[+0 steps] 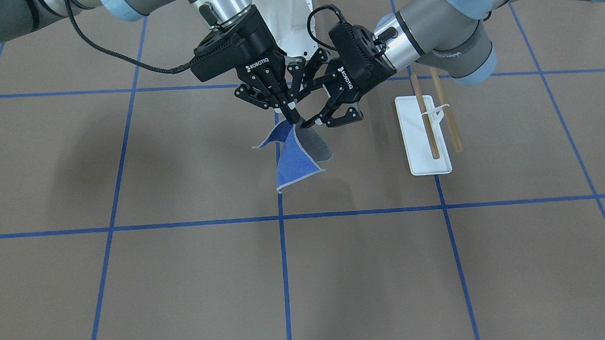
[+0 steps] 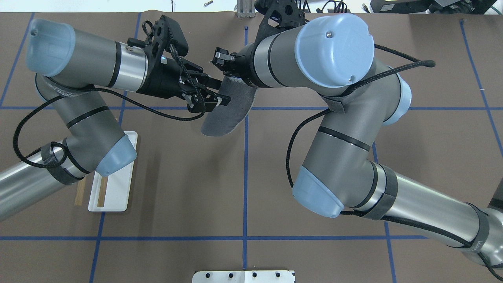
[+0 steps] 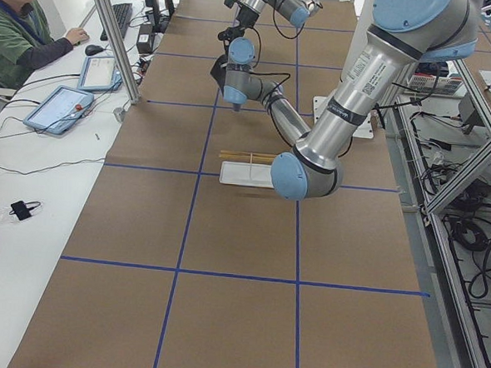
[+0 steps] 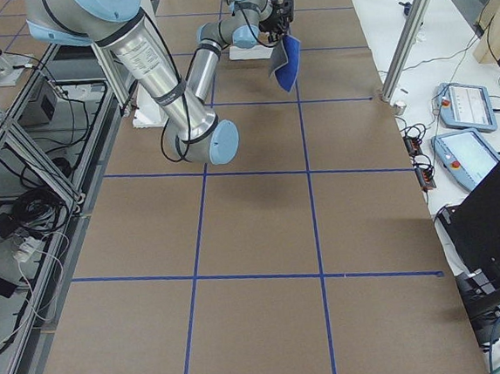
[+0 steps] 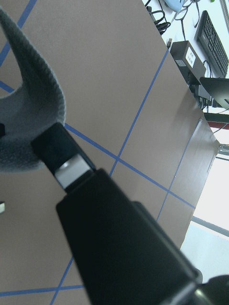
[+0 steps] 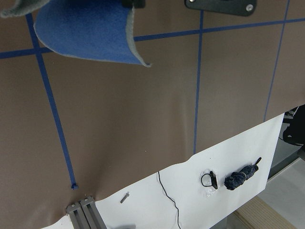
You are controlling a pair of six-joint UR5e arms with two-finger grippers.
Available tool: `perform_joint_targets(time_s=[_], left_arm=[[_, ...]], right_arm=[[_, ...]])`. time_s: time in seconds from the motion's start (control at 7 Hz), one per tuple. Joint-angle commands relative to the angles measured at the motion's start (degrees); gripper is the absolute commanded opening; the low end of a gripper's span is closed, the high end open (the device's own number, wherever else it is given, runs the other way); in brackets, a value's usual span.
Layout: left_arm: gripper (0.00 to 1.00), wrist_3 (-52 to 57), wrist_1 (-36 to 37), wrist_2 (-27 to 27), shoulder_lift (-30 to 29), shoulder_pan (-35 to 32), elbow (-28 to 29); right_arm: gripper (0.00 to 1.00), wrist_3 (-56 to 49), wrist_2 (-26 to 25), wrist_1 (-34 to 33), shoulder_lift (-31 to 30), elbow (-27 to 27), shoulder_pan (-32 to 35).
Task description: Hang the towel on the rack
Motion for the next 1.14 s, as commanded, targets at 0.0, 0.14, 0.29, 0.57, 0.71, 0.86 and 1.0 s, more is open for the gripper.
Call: perform_joint_targets(time_s=[0.0, 0.14, 0.29, 0.57, 0.71, 0.86, 1.0], left_arm=[[0.26, -0.51, -0.06, 0.00, 0.00, -0.09, 0.00], [0.18, -1.82, -0.06, 0.00, 0.00, -0.09, 0.00], [0.09, -2.27, -0.06, 0.09, 0.00, -0.09, -0.09], [0.00, -2.36, -0.06, 0.00, 0.00, -0.09, -0.09], [0.00, -2.36, -0.06, 0.00, 0.09, -0.09, 0.00], [0.00, -2.36, -0.06, 0.00, 0.18, -0.09, 0.00], [0.00, -2.36, -0.06, 0.09, 0.18, -0.09, 0.00]], right_arm=[[0.00, 0.00, 0.00, 0.00, 0.00, 0.00, -0.05], [0.00, 0.00, 0.00, 0.00, -0.09, 0.00, -0.05], [0.00, 0.00, 0.00, 0.00, -0.09, 0.00, -0.05], [0.00, -0.09, 0.09, 0.18, -0.09, 0.09, -0.05], [0.34, -0.09, 0.17, 0.52, -0.09, 0.18, -0.05], [0.99, -0.87, -0.09, 0.18, -0.18, 0.35, -0.05], [1.00, -0.97, 0.09, 0.09, -0.27, 0.44, 0.13]])
